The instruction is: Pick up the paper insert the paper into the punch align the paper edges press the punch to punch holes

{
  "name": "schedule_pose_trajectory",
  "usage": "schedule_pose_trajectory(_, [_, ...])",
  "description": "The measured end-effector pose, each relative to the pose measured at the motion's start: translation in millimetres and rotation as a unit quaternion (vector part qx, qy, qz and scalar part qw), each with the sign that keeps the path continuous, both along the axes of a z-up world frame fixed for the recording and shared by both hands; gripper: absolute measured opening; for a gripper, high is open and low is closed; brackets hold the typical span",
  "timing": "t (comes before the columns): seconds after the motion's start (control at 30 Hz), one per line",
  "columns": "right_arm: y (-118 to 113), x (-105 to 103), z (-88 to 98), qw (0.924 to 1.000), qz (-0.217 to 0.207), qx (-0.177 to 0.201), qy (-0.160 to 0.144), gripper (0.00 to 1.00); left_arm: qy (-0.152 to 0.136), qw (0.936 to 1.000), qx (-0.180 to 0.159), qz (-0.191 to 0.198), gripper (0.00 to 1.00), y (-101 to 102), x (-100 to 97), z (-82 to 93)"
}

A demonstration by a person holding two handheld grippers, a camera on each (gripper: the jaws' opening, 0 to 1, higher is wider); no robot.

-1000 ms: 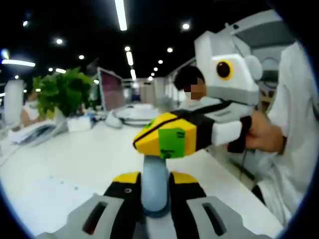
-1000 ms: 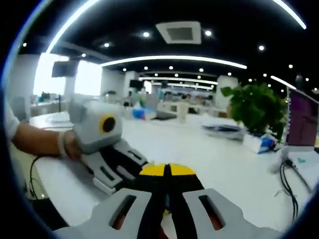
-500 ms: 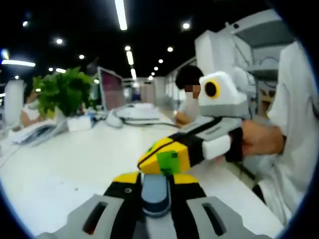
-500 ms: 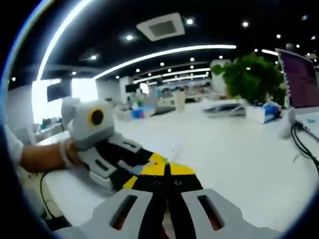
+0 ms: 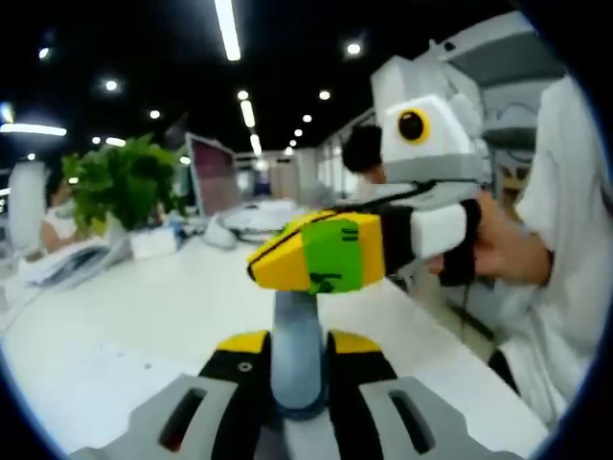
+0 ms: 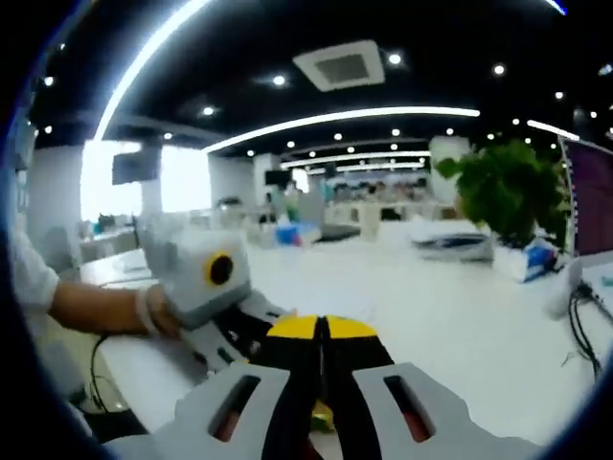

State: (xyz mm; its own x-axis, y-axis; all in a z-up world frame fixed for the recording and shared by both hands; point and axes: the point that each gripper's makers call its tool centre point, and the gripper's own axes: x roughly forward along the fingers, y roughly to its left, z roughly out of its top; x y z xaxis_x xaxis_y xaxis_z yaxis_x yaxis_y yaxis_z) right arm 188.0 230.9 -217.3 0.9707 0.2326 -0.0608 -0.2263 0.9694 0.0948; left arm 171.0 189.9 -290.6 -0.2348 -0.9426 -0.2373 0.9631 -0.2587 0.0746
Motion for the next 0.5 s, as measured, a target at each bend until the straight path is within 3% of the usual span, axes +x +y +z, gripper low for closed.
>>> schedule_pose_trajectory(0.1, [-13.0, -10.2, 17.8, 0.9996, -0.013, -0.016, -0.02, 0.05, -0.015, 0.9999, -0.002, 0.001, 0.26, 0.6, -1.2, 1.1])
schedule_pose_trajectory(0.27, [-41.6, -29.1, 19.3, 0.9988, -0.041, -0.026, -0.01, 0.07, -0.027, 0.9996, -0.006, -0.001, 0.3, 3.0, -3.4, 5.3])
schedule_pose_trajectory(0.4, [-56.5, -37.6, 9.7, 0.9986, -0.038, -0.035, 0.009, 0.1, -0.001, 0.9996, -0.029, -0.002, 0.31, 6.9, -4.7, 22.3])
schedule_pose_trajectory(0.5, [-61.6, -38.9, 2.4, 0.9981, -0.018, -0.053, 0.025, 0.2, 0.017, 0.9986, -0.05, -0.001, 0.34, 8.9, -2.1, 37.8])
